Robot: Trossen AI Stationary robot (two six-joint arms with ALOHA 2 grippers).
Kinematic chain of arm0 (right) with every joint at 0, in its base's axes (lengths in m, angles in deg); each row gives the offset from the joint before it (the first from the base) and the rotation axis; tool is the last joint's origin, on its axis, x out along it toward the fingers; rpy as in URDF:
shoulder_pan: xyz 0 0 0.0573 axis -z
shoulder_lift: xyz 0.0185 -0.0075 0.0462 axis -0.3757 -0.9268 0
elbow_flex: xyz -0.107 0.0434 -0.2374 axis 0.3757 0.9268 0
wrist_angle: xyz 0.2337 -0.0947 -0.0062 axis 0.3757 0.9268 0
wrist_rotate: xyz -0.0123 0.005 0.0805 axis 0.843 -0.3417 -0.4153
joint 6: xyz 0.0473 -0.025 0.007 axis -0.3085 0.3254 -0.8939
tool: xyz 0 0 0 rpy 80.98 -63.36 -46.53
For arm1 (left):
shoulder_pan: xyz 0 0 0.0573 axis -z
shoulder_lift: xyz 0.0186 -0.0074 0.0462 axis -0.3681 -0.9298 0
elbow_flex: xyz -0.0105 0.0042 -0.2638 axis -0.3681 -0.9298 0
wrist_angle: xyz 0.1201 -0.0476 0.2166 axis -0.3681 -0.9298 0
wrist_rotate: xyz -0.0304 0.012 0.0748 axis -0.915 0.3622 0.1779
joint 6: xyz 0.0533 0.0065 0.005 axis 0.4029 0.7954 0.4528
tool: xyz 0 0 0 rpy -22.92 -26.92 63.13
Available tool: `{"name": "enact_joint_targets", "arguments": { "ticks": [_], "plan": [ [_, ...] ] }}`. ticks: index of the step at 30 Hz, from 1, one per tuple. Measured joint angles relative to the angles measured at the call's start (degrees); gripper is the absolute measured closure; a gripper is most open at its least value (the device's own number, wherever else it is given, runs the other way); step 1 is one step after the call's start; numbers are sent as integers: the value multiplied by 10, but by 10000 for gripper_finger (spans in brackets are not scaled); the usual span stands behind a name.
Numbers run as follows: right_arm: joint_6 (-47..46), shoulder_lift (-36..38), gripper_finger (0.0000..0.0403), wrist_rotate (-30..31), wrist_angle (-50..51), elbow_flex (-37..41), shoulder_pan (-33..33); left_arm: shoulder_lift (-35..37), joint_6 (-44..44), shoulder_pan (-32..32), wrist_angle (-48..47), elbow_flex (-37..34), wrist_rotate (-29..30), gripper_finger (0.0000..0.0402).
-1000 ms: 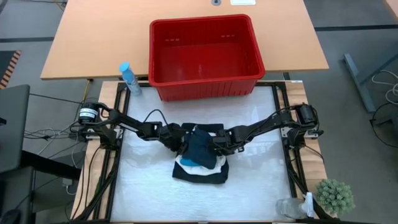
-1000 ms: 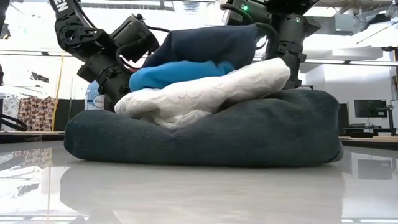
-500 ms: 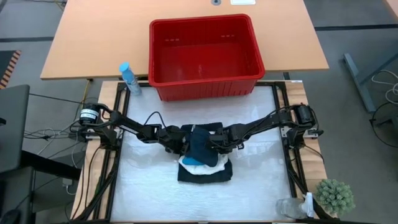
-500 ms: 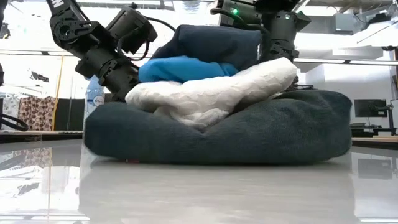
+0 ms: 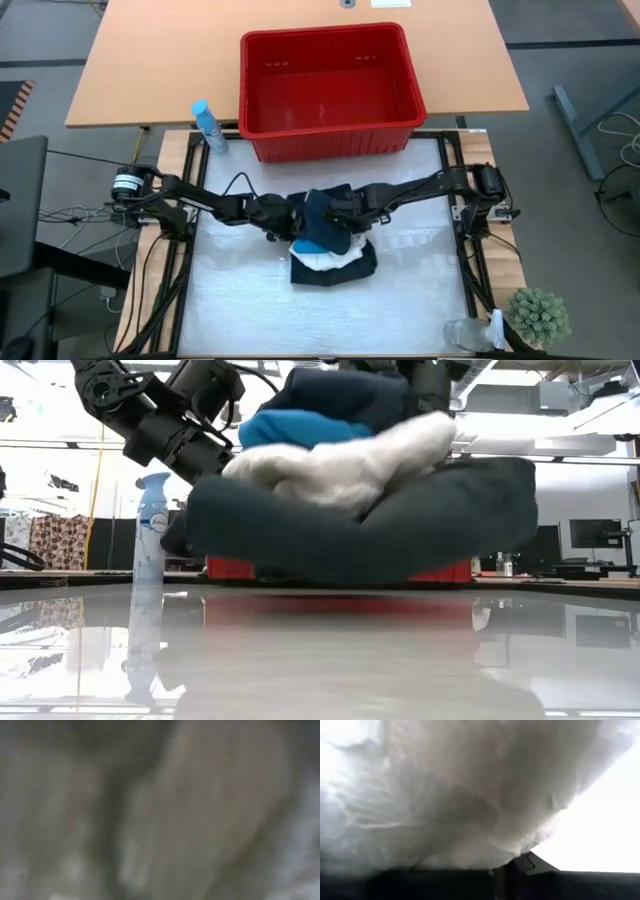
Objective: Fold Laundry from Bin
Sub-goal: Put the stacked clothes into the red bin
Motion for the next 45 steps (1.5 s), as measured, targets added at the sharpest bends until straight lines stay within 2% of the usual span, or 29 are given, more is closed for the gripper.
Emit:
{"name": "enact_joint_targets", "arguments": {
  "ticks": [9, 16, 25, 29, 35, 38, 45],
  "plan": [
    [85, 2, 374, -2, 119, -111, 41, 66, -44, -9, -10, 0, 5, 284],
    [149, 3, 374, 3, 161, -179, 77, 135, -59, -39, -39, 1, 25, 285],
    [232, 3, 374, 5, 215, -283, 121, 191, -92, -54, -34, 7, 66, 285],
    [267, 3, 374, 6, 235, -314, 137, 195, -72, -61, -85, 55, 89, 285],
    [316, 4, 374, 6, 241, -337, 156, 193, 16, -93, -250, 175, 104, 285],
    [345, 4, 374, 6, 241, -353, 173, 193, 55, -122, -298, 214, 103, 285],
    [401, 2, 374, -19, 239, -395, 233, 185, 54, -191, -280, 237, 107, 287]
  ]
}}
